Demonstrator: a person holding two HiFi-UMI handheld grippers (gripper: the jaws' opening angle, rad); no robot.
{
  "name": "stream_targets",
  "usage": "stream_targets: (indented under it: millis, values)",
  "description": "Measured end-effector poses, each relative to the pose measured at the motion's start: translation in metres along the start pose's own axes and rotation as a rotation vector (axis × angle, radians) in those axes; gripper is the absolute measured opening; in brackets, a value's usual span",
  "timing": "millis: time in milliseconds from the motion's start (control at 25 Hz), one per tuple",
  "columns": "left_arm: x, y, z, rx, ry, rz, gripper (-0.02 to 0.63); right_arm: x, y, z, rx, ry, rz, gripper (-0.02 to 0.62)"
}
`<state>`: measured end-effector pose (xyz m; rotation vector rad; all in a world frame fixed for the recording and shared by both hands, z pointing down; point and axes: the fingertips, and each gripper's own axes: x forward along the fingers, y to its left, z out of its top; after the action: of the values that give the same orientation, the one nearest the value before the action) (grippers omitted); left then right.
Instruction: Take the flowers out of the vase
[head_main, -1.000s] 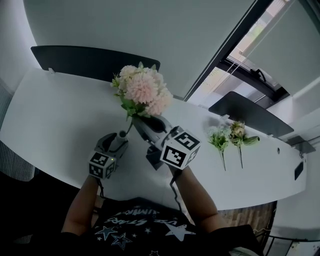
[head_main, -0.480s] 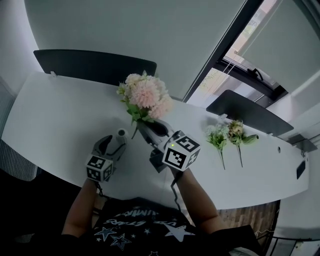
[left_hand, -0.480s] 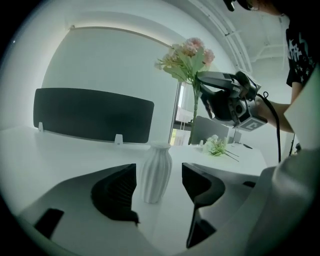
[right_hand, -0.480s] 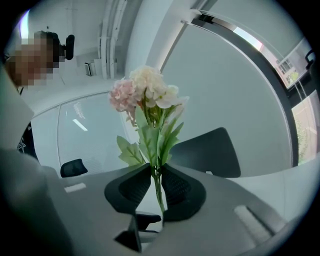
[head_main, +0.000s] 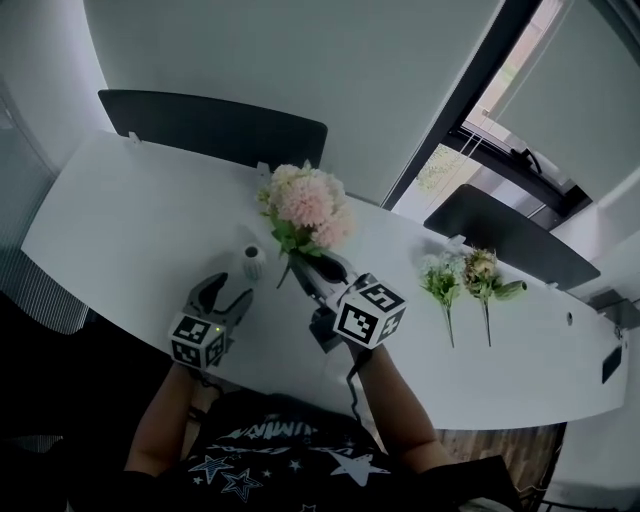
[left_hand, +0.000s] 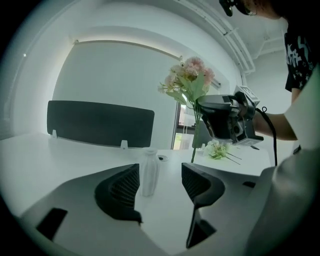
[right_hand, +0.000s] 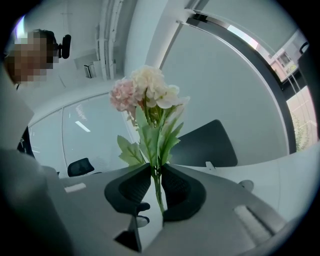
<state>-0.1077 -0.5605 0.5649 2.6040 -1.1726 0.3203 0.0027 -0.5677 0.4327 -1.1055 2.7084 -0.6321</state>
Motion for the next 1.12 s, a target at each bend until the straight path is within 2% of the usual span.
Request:
stream_targets:
  millis: [280, 440, 560, 880, 1120]
  values:
    - [-0.024, -0.029, 0.023, -0.023, -0.079, 0.042, 0.268, -0.023, 0.013, -0.008, -0.025, 0.031, 0.055, 0.066]
    - [-0.028, -0.052, 0.018, -0.027, -0.074, 0.061, 0.258, -0.041, 0.015, -0.011, -0.021, 0.044, 0.081, 0.064]
    - [-0.037, -0.071, 0.015, -0.04, -0.08, 0.084, 0.217, -0.054, 0.019, -0.016, -0.018, 0.058, 0.104, 0.066]
    - [-0.071, -0.104, 0.029, -0.072, -0.152, 0.184, 0.05, -0.081, 0.031, -0.032, -0.008, 0.108, 0.154, 0.066]
    - [-0.087, -0.116, 0.027, -0.081, -0.165, 0.202, 0.028, -0.091, 0.04, -0.044, -0.01, 0.135, 0.182, 0.066]
